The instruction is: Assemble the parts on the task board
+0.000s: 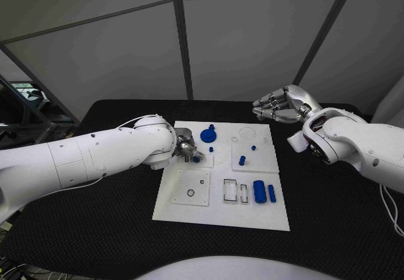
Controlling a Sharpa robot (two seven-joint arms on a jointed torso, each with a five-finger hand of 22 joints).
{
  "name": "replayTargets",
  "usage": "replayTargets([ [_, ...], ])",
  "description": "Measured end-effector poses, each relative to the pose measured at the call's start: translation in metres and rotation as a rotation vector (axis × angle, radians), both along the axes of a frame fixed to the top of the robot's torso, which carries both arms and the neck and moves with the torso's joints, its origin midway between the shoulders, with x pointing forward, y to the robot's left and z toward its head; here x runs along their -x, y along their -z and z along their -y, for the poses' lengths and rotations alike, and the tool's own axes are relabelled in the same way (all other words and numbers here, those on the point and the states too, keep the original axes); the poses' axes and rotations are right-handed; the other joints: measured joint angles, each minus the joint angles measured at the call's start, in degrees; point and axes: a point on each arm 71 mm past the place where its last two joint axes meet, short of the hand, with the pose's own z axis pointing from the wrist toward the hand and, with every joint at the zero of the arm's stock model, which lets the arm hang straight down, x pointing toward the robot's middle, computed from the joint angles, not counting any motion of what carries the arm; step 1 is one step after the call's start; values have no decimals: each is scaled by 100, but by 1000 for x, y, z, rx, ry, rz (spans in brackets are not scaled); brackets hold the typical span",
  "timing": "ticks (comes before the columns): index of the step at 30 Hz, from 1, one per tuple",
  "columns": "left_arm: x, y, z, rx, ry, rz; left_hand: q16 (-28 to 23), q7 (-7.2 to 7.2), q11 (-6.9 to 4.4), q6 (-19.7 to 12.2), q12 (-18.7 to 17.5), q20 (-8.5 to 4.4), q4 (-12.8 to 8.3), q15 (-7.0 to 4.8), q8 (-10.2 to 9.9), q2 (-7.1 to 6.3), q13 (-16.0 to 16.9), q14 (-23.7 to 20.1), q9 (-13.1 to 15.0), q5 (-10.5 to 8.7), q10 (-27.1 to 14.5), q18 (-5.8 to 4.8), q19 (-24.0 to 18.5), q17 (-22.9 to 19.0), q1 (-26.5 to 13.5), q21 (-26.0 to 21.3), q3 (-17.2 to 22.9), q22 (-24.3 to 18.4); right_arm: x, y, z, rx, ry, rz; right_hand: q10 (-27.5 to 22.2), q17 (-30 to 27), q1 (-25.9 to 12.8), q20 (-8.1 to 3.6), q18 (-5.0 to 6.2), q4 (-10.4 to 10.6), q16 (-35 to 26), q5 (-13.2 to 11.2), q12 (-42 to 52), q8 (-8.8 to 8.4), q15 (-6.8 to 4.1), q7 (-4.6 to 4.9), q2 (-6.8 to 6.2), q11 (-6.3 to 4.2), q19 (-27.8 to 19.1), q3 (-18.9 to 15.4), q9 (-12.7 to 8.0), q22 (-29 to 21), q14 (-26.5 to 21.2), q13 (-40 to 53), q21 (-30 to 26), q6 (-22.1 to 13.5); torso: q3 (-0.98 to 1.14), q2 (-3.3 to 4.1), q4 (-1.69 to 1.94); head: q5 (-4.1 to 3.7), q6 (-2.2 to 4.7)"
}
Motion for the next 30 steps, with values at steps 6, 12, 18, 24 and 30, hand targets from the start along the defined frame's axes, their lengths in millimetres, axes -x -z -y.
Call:
replayTargets([
  [6,-1,0,0,2,-4,-4,0,-20,0,20,27,0,156,0,-2,22,0,0,-15,0,0,0,0,0,-22,0,-376,0,0,0,0,0,0,-1,-20,-9,-17,20,1,-9,0,0,0,0,9,0,-17,20,20,-24,0,-11,-9,0,0,0,1,0,1,-5,-2],
  [12,-1,0,0,3,-5,-6,0,-20,0,20,27,0,237,0,-20,22,-6,0,-21,0,0,0,0,0,-22,0,-533,0,0,0,0,1,0,-2,-20,-9,-23,20,1,-9,0,0,0,0,9,0,-23,20,20,-24,0,-10,-9,0,0,0,1,-2,1,-7,2],
  [18,-1,0,0,4,-5,-7,0,-20,0,20,49,0,238,0,-25,54,-9,0,-21,0,0,0,0,0,11,0,-580,0,0,0,0,1,0,-2,-20,-9,-23,20,1,-9,0,0,0,0,9,0,-23,20,20,-24,0,-10,-9,0,0,0,1,-3,1,-11,5],
  [24,-1,0,-2,4,-8,-7,0,-20,0,20,49,0,250,0,-42,57,-11,0,-23,0,0,0,0,0,14,0,-643,0,0,0,0,1,0,-3,-20,-15,-22,20,1,-9,0,0,0,0,9,0,-23,20,20,-24,0,-17,-9,0,0,0,1,-4,2,-12,10],
  [30,-1,0,-7,2,-13,-8,0,-20,0,19,49,0,290,0,-51,76,-17,0,-28,0,0,0,0,0,33,-1,-827,0,0,0,1,2,1,-4,-20,-15,-22,20,0,-9,0,0,0,0,9,0,-23,20,20,-24,0,-17,-9,0,0,0,-1,-7,6,-12,16],
])
